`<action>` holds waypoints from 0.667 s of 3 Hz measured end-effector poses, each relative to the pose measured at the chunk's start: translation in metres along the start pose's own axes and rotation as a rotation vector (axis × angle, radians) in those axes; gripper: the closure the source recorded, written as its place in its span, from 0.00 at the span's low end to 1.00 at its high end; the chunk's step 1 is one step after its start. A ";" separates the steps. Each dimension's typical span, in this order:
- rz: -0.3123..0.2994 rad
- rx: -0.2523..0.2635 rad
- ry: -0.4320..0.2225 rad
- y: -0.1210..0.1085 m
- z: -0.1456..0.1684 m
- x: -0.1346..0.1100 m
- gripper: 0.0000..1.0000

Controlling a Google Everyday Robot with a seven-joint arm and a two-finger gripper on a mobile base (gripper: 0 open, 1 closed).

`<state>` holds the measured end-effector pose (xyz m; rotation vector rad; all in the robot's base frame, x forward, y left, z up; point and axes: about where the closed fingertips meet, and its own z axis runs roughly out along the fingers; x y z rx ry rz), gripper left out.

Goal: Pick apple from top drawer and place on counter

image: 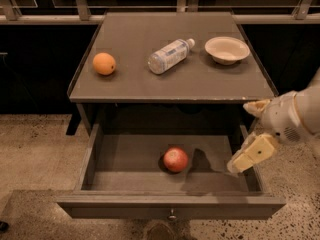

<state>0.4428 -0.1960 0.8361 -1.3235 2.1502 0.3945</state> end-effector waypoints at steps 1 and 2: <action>0.026 0.045 -0.033 -0.009 0.010 0.000 0.00; 0.023 0.051 -0.034 -0.009 0.008 -0.002 0.00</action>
Offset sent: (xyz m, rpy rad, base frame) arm 0.0086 -0.0002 -0.0061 0.0190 -0.0457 -0.0554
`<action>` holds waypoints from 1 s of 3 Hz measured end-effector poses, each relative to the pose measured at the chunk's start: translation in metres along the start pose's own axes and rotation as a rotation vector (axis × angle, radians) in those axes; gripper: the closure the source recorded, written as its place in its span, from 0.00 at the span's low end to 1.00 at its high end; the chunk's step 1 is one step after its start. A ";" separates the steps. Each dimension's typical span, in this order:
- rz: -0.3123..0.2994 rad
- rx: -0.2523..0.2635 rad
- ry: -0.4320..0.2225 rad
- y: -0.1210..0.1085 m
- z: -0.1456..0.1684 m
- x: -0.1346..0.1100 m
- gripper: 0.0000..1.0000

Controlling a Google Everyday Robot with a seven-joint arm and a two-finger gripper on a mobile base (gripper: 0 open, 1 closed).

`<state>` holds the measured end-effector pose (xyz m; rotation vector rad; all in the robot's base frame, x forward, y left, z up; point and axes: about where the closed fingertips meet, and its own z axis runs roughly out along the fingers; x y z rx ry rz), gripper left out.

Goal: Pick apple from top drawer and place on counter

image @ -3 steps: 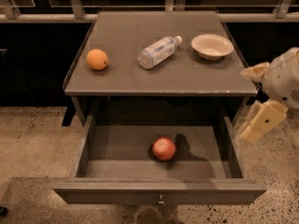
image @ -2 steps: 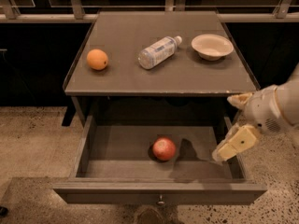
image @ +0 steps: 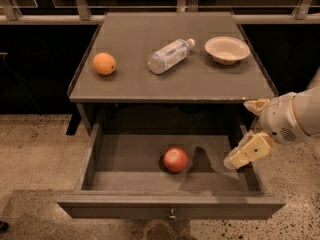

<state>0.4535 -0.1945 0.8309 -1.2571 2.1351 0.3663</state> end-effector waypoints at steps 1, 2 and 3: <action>0.065 0.014 -0.038 0.003 0.019 0.019 0.00; 0.163 -0.013 -0.087 0.010 0.069 0.044 0.00; 0.213 -0.040 -0.122 0.015 0.113 0.054 0.00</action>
Offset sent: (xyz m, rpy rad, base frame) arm 0.0104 0.0236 -0.1553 0.2543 0.1162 -0.1825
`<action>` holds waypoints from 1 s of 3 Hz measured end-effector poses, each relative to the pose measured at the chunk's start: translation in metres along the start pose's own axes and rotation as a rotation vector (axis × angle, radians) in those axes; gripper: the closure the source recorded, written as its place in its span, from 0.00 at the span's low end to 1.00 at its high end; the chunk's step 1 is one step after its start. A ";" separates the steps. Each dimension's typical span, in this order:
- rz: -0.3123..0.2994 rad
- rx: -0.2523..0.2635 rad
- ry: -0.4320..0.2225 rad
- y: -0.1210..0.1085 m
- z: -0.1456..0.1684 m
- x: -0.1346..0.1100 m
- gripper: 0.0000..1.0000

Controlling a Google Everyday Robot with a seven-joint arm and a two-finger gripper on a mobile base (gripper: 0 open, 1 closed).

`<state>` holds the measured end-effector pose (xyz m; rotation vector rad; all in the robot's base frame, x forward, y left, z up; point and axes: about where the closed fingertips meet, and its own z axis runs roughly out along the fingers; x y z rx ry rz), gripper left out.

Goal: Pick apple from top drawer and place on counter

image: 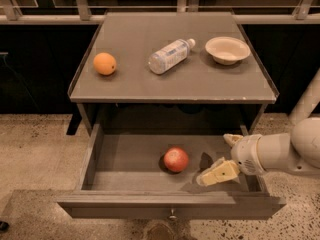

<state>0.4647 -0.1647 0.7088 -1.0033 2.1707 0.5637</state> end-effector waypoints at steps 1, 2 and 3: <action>0.008 -0.040 -0.012 0.003 0.046 0.001 0.00; -0.009 -0.062 -0.024 0.008 0.085 -0.008 0.00; -0.029 -0.090 -0.034 0.013 0.122 -0.021 0.00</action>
Offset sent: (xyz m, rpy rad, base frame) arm 0.0521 0.0971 -0.0749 0.0599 -0.0025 0.0726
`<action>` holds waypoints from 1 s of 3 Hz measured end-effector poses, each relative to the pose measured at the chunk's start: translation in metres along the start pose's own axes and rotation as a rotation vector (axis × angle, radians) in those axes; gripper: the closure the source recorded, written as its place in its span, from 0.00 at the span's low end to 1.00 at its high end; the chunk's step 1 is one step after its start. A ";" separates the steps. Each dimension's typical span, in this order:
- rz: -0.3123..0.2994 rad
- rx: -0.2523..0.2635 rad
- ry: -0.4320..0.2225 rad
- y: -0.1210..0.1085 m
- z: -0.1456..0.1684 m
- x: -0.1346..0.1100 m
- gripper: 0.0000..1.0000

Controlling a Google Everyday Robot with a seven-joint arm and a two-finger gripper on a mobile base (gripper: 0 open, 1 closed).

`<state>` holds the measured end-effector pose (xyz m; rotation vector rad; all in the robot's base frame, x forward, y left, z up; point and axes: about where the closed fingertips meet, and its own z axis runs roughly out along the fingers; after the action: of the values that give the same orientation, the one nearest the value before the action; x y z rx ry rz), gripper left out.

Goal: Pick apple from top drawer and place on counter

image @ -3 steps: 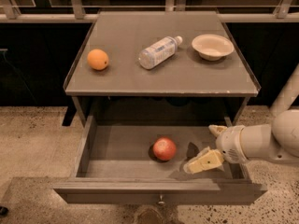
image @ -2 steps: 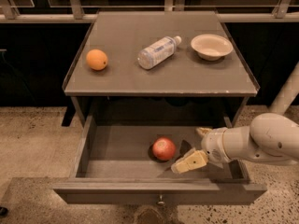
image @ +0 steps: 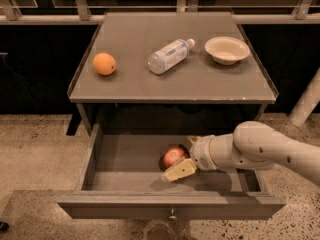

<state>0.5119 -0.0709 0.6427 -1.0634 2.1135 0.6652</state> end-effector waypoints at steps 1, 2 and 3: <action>-0.023 -0.007 -0.006 -0.003 0.028 -0.009 0.00; -0.024 -0.007 -0.007 -0.003 0.029 -0.010 0.19; -0.024 -0.007 -0.007 -0.003 0.029 -0.010 0.42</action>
Offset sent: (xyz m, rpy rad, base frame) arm 0.0142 0.0200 -0.0105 0.0005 -0.0142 0.0173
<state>0.5282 -0.0474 0.6306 -1.0876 2.0910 0.6646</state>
